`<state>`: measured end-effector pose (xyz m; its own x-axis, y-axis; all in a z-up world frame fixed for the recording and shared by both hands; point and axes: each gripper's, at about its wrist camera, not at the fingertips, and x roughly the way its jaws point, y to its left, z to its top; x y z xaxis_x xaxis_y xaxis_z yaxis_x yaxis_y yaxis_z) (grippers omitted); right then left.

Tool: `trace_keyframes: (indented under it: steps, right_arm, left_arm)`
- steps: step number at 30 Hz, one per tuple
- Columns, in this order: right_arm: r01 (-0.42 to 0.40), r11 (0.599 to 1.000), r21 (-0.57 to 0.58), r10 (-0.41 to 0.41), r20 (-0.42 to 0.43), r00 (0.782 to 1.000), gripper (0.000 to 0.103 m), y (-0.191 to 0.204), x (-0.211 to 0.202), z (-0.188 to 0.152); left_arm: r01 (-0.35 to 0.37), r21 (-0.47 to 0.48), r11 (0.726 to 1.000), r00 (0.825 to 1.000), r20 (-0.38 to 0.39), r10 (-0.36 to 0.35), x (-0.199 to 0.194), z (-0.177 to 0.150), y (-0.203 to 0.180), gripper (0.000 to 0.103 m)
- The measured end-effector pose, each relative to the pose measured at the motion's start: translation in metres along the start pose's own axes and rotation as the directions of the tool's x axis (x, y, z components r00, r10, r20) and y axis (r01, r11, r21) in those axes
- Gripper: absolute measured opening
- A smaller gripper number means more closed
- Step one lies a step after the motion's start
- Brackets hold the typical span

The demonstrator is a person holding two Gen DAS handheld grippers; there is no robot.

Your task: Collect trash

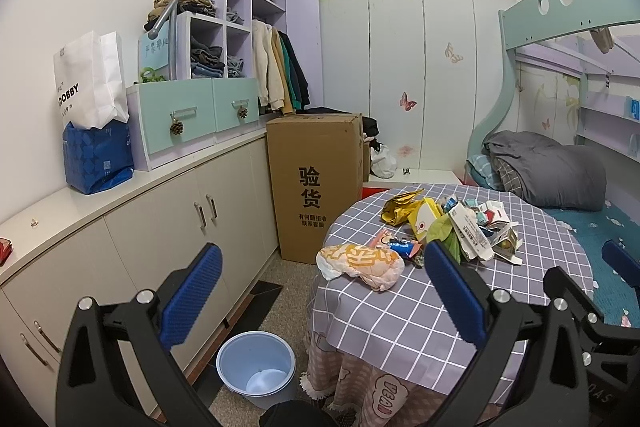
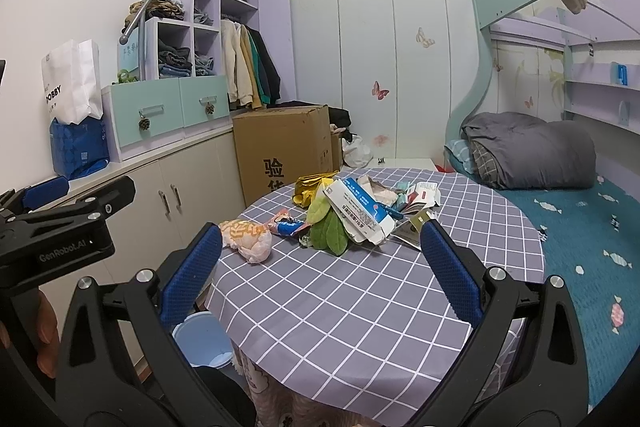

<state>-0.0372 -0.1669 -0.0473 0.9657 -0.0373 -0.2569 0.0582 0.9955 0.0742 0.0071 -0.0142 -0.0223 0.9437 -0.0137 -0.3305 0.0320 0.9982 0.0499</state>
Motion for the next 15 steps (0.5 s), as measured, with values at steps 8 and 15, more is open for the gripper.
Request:
trace_keyframes:
  steps: [8, 15]
  right_arm:
    - [-0.001, 0.999, 0.037, 0.002, -0.013, 1.0, 0.097, -0.011, 0.003, -0.001]
    - [0.016, 0.999, 0.051, -0.014, -0.037, 0.999, 0.097, -0.019, 0.016, 0.0]
  left_arm:
    - [0.0, 0.003, 1.0, 1.0, -0.03, 0.0, 0.008, -0.002, 0.0, 0.099]
    - [0.04, 0.013, 0.999, 0.994, -0.101, -0.038, 0.03, -0.006, -0.005, 0.099]
